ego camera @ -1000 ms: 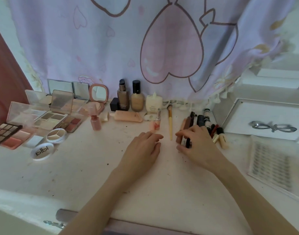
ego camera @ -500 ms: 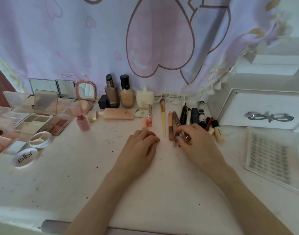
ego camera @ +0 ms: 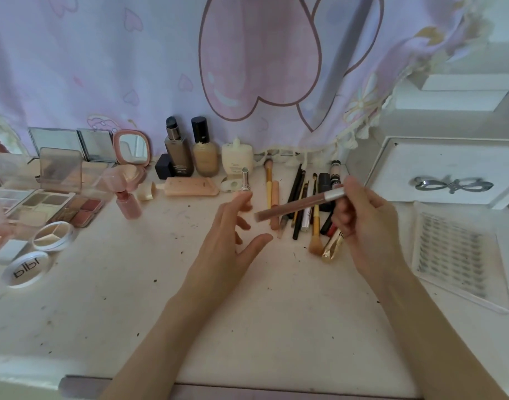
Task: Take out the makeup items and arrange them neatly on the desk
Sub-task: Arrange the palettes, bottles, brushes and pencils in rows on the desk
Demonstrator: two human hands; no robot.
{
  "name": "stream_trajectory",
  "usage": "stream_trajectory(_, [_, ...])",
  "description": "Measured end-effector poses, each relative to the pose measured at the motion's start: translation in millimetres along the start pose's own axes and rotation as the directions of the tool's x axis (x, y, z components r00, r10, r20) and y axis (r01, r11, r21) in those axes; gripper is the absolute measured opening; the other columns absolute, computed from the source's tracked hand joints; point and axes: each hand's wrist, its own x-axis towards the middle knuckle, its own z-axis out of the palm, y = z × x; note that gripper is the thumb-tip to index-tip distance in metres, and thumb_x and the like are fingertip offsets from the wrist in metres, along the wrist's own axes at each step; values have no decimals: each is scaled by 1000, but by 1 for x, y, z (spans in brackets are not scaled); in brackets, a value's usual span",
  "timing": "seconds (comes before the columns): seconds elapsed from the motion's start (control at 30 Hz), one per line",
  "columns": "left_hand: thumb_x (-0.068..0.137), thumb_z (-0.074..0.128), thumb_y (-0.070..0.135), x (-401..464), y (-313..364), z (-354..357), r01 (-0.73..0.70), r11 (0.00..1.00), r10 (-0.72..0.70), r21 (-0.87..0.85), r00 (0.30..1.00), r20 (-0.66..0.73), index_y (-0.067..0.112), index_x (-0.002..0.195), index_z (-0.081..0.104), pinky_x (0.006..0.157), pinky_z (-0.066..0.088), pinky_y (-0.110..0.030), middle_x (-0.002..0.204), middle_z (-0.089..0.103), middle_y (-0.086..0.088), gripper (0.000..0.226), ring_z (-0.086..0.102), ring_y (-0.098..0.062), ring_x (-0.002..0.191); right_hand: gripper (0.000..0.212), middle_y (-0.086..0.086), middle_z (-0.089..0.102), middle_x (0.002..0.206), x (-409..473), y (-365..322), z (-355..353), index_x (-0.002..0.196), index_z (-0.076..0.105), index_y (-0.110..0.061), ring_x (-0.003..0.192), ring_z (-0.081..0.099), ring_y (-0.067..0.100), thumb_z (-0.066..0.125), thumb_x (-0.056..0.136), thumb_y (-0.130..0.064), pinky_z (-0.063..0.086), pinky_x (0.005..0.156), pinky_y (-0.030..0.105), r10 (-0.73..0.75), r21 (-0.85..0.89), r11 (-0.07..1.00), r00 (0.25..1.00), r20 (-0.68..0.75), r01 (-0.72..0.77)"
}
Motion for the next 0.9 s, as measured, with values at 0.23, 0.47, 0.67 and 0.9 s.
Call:
stream_trajectory(0.23, [86, 60, 31, -7, 9, -7, -142, 983, 153, 120, 985, -81, 23, 88, 56, 53, 38, -11, 68, 47, 15, 9, 48, -4, 59, 29, -1, 48, 50, -10, 10, 11, 79, 60, -7, 37, 33, 8, 61, 78, -36, 22, 37, 19, 257, 17, 963, 940, 226, -268])
stream_trajectory(0.47, [89, 37, 51, -8, 7, -6, -93, 996, 93, -18, 995, 35, 34, 66, 45, 46, 31, -15, 51, 42, 12, 30, 39, -7, 49, 28, 0, 35, 53, -12, 9, 9, 85, 63, -1, 46, 26, 8, 51, 84, -27, 21, 44, 20, 50, -39, 998, 947, 319, -40])
stream_trajectory(0.67, [82, 36, 55, -9, 10, -7, -66, 989, 70, -131, 997, 28, 35, 56, 37, 43, 25, -11, 49, 40, 13, 33, 34, -5, 43, 34, -3, 36, 51, -11, 8, 11, 86, 58, 5, 44, 27, 10, 46, 94, -26, 25, 40, 20, 56, -141, 990, 953, 299, -14])
stream_trajectory(0.9, [90, 40, 46, -8, 10, -6, -101, 994, 104, -46, 993, 60, 37, 61, 40, 44, 29, -11, 52, 46, 19, 31, 40, -4, 45, 13, -3, 29, 45, -10, 6, 8, 78, 55, -7, 37, 22, 8, 56, 89, -13, 20, 37, 20, 139, -103, 987, 966, 219, -119])
